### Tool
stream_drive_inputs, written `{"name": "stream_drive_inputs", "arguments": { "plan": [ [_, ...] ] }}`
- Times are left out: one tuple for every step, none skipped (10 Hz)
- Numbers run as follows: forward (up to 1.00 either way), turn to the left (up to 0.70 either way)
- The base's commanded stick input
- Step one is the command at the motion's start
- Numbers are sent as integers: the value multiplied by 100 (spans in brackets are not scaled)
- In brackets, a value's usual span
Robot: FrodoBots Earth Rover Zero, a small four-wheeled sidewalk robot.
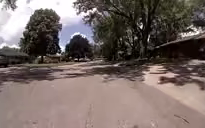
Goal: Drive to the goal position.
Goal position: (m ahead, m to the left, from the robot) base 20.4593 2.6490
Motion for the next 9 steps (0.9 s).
{"name": "stream_drive_inputs", "arguments": {
  "plan": [
    [70, 0],
    [70, 0],
    [70, 0],
    [70, 0],
    [70, 0],
    [70, 0],
    [70, 0],
    [70, 0],
    [70, 0]
  ]
}}
